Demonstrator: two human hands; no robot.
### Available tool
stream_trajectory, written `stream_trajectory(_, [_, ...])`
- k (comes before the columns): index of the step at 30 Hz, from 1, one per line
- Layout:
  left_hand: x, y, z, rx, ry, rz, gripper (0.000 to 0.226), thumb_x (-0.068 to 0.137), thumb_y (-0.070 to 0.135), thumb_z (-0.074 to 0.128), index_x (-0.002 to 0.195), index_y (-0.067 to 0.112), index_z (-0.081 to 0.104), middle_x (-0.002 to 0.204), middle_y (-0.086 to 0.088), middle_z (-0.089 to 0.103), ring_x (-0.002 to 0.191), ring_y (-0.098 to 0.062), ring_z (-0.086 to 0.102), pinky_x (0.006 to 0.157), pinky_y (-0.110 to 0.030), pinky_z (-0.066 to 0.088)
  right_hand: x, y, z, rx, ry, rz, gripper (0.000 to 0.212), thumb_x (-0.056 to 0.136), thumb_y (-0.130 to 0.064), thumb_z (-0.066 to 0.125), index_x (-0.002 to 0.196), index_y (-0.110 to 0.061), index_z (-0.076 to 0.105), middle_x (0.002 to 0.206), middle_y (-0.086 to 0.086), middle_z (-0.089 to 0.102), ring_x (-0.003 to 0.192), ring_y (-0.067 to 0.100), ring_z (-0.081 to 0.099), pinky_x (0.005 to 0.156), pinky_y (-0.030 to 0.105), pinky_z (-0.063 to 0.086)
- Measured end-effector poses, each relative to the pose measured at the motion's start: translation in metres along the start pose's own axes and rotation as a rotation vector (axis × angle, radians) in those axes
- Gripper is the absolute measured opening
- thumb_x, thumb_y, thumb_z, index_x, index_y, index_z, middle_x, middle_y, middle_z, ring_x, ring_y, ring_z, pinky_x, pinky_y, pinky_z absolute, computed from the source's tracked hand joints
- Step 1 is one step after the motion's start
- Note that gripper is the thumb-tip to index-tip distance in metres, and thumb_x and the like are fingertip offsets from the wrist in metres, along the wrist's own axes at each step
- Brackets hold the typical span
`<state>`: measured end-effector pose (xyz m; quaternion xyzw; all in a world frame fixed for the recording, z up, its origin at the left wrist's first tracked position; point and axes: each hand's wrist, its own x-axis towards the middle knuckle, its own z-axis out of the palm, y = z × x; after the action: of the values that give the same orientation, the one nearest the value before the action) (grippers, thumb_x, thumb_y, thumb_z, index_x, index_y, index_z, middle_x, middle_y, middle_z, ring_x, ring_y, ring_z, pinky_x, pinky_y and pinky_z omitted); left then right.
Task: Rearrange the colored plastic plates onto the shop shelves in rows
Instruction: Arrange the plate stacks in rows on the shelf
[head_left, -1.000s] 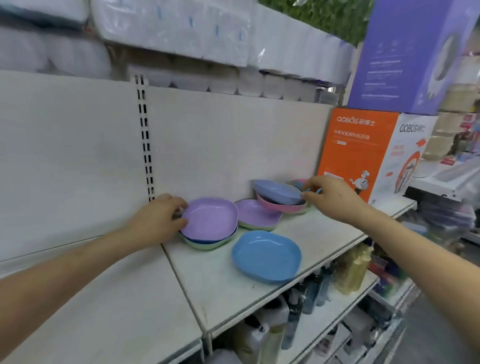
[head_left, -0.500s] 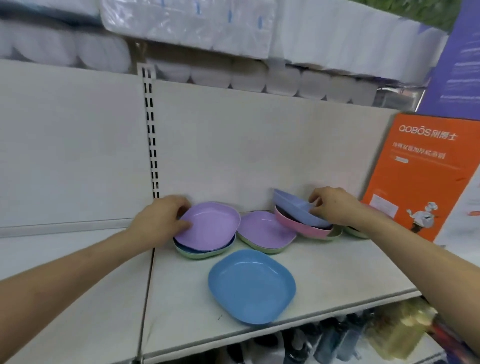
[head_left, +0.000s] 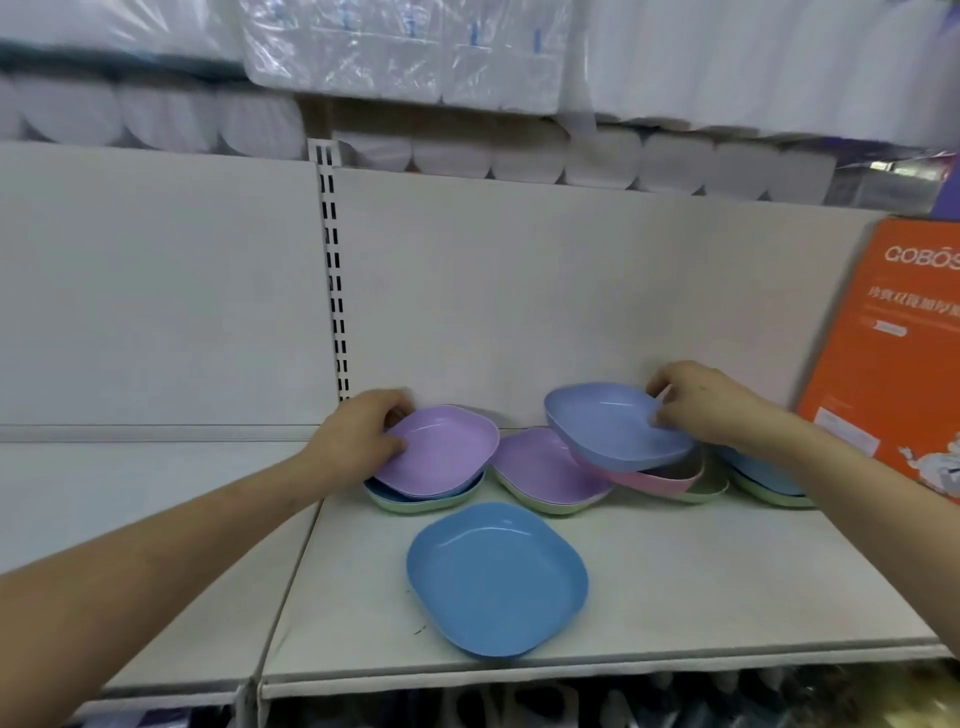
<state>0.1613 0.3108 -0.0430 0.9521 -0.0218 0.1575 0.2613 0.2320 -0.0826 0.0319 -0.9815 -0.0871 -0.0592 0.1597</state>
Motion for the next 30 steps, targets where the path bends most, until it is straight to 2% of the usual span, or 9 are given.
stream_trajectory(1, [0.000, 0.001, 0.000, -0.004, 0.003, -0.020, 0.025, 0.079, 0.008, 0.071, 0.100, 0.022, 0.068, 0.094, 0.007, 0.067, 0.088, -0.017, 0.063, 0.078, -0.035, 0.054, 0.001, 0.002, -0.003, 0.028, 0.013, -0.015, 0.013, 0.084, -0.010, 0.068, 0.096, -0.006, 0.069, 0.082, 0.000, 0.065, 0.073, 0.019, 0.057, 0.062, 0.032, 0.042])
stream_trajectory(3, [0.001, 0.002, -0.001, -0.010, 0.013, -0.056, 0.019, 0.080, 0.009, 0.070, 0.096, 0.020, 0.069, 0.092, 0.006, 0.068, 0.088, -0.019, 0.065, 0.078, -0.036, 0.055, 0.001, 0.004, -0.009, 0.046, 0.057, -0.041, 0.014, 0.085, -0.010, 0.064, 0.087, 0.003, 0.067, 0.072, 0.006, 0.060, 0.064, 0.021, 0.048, 0.060, 0.034, 0.037])
stream_trajectory(5, [0.001, 0.003, -0.003, -0.004, 0.026, -0.077, 0.014, 0.082, 0.011, 0.071, 0.093, 0.020, 0.069, 0.091, 0.006, 0.069, 0.088, -0.019, 0.065, 0.078, -0.037, 0.055, -0.002, 0.002, -0.015, 0.041, 0.105, -0.072, 0.014, 0.091, -0.013, 0.061, 0.085, -0.001, 0.067, 0.078, 0.010, 0.065, 0.067, 0.022, 0.051, 0.061, 0.035, 0.036])
stream_trajectory(9, [0.003, 0.005, -0.010, 0.028, 0.072, -0.086, 0.008, 0.084, 0.013, 0.070, 0.086, 0.020, 0.067, 0.086, 0.007, 0.068, 0.085, -0.019, 0.066, 0.076, -0.037, 0.056, -0.014, -0.005, -0.024, 0.081, 0.165, -0.133, 0.019, 0.099, -0.016, 0.057, 0.081, -0.014, 0.063, 0.083, 0.005, 0.064, 0.074, 0.020, 0.055, 0.060, 0.034, 0.038])
stream_trajectory(13, [0.007, 0.008, -0.020, 0.088, 0.114, -0.088, 0.005, 0.087, 0.015, 0.067, 0.087, 0.019, 0.068, 0.085, 0.006, 0.070, 0.085, -0.021, 0.066, 0.077, -0.036, 0.055, -0.015, -0.006, -0.027, 0.112, 0.199, -0.155, 0.018, 0.101, -0.017, 0.055, 0.086, -0.016, 0.065, 0.087, 0.004, 0.065, 0.077, 0.019, 0.057, 0.060, 0.033, 0.039])
stream_trajectory(18, [0.008, 0.014, -0.023, 0.240, 0.149, -0.023, 0.014, 0.094, 0.013, 0.058, 0.099, 0.016, 0.071, 0.092, 0.002, 0.071, 0.091, -0.024, 0.063, 0.072, -0.030, 0.040, -0.017, -0.009, -0.027, 0.147, 0.221, -0.179, 0.016, 0.101, -0.016, 0.055, 0.092, -0.014, 0.068, 0.090, 0.005, 0.067, 0.083, 0.025, 0.059, 0.066, 0.033, 0.042])
stream_trajectory(21, [0.007, 0.014, -0.023, 0.328, 0.136, -0.002, 0.014, 0.095, 0.013, 0.056, 0.102, 0.016, 0.068, 0.097, -0.005, 0.073, 0.092, -0.030, 0.064, 0.074, -0.033, 0.046, -0.021, -0.011, -0.025, 0.183, 0.219, -0.195, 0.016, 0.101, -0.017, 0.056, 0.092, -0.015, 0.068, 0.088, 0.004, 0.067, 0.082, 0.024, 0.059, 0.066, 0.034, 0.043])
stream_trajectory(25, [0.004, 0.015, -0.025, 0.371, 0.127, 0.027, 0.011, 0.091, 0.012, 0.052, 0.097, 0.021, 0.055, 0.088, -0.005, 0.070, 0.078, -0.033, 0.062, 0.071, -0.042, 0.055, -0.028, -0.011, -0.023, 0.237, 0.203, -0.222, 0.017, 0.102, -0.018, 0.056, 0.090, -0.017, 0.068, 0.086, 0.004, 0.067, 0.079, 0.023, 0.058, 0.063, 0.035, 0.042])
stream_trajectory(30, [0.005, 0.016, -0.027, 0.341, 0.114, -0.023, 0.019, 0.090, 0.011, 0.055, 0.102, 0.020, 0.066, 0.093, -0.003, 0.072, 0.085, -0.030, 0.065, 0.075, -0.039, 0.055, -0.031, -0.013, -0.020, 0.266, 0.191, -0.224, 0.018, 0.101, -0.017, 0.056, 0.089, -0.015, 0.068, 0.084, 0.005, 0.066, 0.076, 0.022, 0.055, 0.064, 0.035, 0.040])
